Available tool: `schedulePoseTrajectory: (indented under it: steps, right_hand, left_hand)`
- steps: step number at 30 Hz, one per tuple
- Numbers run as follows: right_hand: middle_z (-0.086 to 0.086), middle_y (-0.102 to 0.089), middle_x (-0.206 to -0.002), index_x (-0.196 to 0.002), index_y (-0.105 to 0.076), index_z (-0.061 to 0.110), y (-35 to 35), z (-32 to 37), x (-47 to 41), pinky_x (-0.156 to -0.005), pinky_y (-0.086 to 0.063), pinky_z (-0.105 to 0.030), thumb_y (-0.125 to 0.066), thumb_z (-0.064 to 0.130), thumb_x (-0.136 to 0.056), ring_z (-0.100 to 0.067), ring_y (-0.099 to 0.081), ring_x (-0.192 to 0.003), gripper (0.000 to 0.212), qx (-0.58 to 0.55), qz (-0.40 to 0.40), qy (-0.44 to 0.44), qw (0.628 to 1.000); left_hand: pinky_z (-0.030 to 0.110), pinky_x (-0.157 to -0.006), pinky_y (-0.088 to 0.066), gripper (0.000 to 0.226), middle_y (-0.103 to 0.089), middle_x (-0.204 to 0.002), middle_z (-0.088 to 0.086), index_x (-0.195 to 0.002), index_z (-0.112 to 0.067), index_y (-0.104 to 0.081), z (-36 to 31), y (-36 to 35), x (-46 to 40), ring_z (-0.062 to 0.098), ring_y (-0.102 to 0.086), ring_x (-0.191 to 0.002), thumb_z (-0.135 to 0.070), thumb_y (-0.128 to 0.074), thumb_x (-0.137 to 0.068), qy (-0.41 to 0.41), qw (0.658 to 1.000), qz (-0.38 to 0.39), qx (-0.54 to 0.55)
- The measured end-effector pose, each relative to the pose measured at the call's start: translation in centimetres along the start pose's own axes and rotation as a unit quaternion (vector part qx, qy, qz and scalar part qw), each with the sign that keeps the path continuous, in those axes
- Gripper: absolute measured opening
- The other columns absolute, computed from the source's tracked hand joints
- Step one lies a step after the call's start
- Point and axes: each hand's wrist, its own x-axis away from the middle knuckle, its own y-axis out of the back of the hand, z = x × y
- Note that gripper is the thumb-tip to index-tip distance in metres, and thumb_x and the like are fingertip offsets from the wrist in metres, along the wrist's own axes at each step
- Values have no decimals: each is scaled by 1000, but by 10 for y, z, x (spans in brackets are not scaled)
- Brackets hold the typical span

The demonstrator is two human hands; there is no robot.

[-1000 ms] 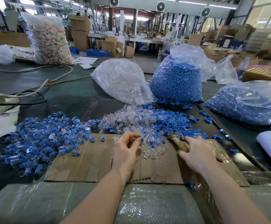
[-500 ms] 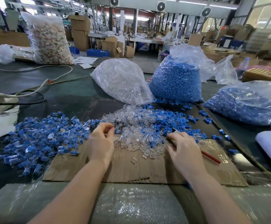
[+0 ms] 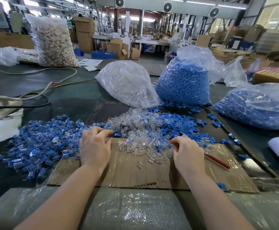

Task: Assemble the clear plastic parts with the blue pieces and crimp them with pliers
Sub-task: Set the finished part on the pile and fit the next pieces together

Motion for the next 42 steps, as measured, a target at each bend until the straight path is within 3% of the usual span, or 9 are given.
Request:
schedulePoseTrajectory:
  steps: [2,4,6,9,13,19,25,34,42]
  right_hand:
    - [4,-64,-105,-107,-64,23,1,-1,-3,-93,-41,-36,-49,20,-95,-16,-55,-101,19,13,-3,-13,1000]
    - [4,-64,-106,-108,-64,25,1,-1,-6,-91,-37,-34,-47,18,-95,-16,-54,-102,22,30,2,-24,999]
    - [4,-64,-107,-110,-63,27,1,-1,-10,-92,-33,-34,-46,14,-95,-17,-53,-104,26,39,14,-34,999]
    - [5,-64,-110,-110,-63,29,3,-2,-15,-95,-31,-37,-47,13,-95,-17,-52,-106,28,50,40,-30,998]
    - [9,-61,-108,-106,-66,31,5,0,-16,-94,-30,-36,-48,17,-95,-13,-49,-105,25,18,67,20,997]
    - [14,-57,-94,-88,-68,33,-2,15,-11,-95,-29,-39,-54,30,-92,-10,-46,-97,14,22,85,88,992]
    - [13,-57,-93,-89,-64,31,-3,18,-14,-95,-26,-36,-53,22,-90,-11,-47,-98,14,52,79,81,992]
    - [8,-58,-94,-85,-67,26,-3,22,-19,-89,-25,-37,-54,18,-88,-14,-50,-92,15,94,94,73,988]
    - [3,-58,-101,-98,-67,26,-5,27,-19,-101,-29,-51,-52,8,-90,-20,-50,-102,25,140,144,64,977]
  left_hand:
    - [12,-66,-36,13,-63,-88,-3,-96,-18,-70,-13,3,3,2,-48,-74,-19,-68,-83,-51,991,58,113]
    - [7,-61,-43,10,-65,-79,-7,-89,-20,-69,-25,4,9,0,-56,-65,-25,-71,-80,-88,962,170,193]
    - [5,-60,-42,20,-61,-74,-12,-88,-27,-65,-34,3,14,0,-55,-62,-38,-73,-74,-114,936,274,192]
    - [8,-63,-42,27,-58,-78,-13,-86,-33,-62,-38,-2,17,0,-52,-68,-43,-78,-67,-134,921,331,155]
    - [4,-68,-38,12,-56,-81,-16,-81,-27,-69,-37,-4,16,0,-53,-76,-29,-78,-73,-152,922,327,145]
    - [-3,-67,-36,15,-57,-80,-18,-93,-21,-72,-46,-9,16,-8,-51,-73,-27,-73,-79,-117,939,273,174]
    - [6,-71,-44,10,-66,-80,-10,-83,-24,-66,-59,-21,25,2,-61,-77,-18,-73,-79,-33,935,240,261]
    - [2,-66,-39,14,-61,-78,-12,-75,-26,-63,-59,-24,36,-4,-55,-72,-17,-74,-77,-51,945,185,265]
    - [5,-66,-40,17,-60,-79,-13,-73,-27,-62,-59,-22,37,-1,-54,-73,-18,-76,-75,-36,945,182,269]
